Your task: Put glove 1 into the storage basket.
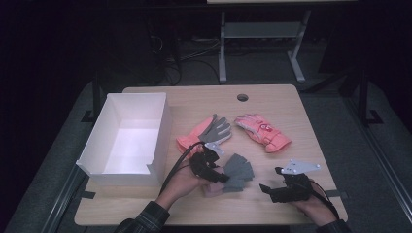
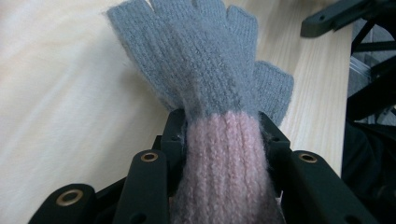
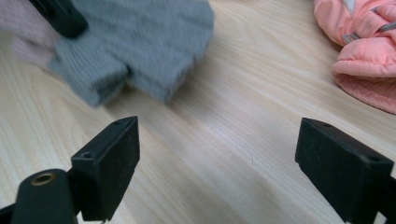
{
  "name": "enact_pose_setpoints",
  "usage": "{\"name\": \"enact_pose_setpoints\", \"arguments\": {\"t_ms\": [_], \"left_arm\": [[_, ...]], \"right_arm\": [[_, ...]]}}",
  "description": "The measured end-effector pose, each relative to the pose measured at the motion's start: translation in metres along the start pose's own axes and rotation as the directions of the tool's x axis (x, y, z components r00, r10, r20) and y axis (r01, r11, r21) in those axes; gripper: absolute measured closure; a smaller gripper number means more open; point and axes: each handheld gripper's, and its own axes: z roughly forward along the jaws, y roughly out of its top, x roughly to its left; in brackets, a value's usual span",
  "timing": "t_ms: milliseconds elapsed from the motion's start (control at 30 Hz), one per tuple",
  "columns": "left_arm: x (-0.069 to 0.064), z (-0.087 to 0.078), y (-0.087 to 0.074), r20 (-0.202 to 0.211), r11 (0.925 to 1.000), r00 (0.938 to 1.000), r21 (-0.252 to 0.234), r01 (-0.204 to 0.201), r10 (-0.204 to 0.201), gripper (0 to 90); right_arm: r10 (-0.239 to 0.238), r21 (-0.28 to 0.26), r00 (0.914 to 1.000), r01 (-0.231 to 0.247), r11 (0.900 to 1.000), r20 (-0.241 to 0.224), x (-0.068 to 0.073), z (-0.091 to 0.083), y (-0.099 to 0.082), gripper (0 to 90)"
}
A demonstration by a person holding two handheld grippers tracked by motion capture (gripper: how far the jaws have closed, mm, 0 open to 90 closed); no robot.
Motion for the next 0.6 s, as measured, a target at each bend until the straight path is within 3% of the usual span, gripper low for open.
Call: {"name": "enact_pose_setpoints", "arguments": {"t_ms": [100, 133, 233, 400, 600], "left_arm": [[-0.001, -0.011, 0.004, -0.027, 1.0000, 0.9996, -0.001, -0.004, 0.004, 62.4], [0.000, -0.022, 0.007, -0.036, 0.9995, 0.9992, -0.026, 0.017, -0.018, 62.4], [0.001, -0.039, 0.013, -0.065, 0.9989, 0.9974, -0.035, 0.030, -0.032, 62.4], [0.001, -0.064, 0.022, -0.090, 0.9981, 0.9954, -0.055, 0.028, -0.033, 62.3], [0.005, -0.098, 0.032, -0.133, 0.9934, 0.9886, -0.099, 0.058, -0.071, 62.3]], "right_arm": [[0.000, -0.003, 1.0000, 0.000, 1.0000, 0.002, 0.000, 0.000, 0.000, 13.4], [-0.001, -0.004, 1.0000, 0.001, 1.0000, 0.004, 0.000, 0.000, 0.000, 13.4], [0.004, -0.001, 1.0000, -0.004, 1.0000, 0.005, 0.000, 0.000, 0.000, 13.4], [0.000, -0.004, 1.0000, 0.000, 1.0000, 0.008, 0.000, 0.000, 0.000, 13.4], [0.000, -0.008, 0.9999, 0.000, 1.0000, 0.015, -0.001, -0.001, 0.000, 13.4]]}}
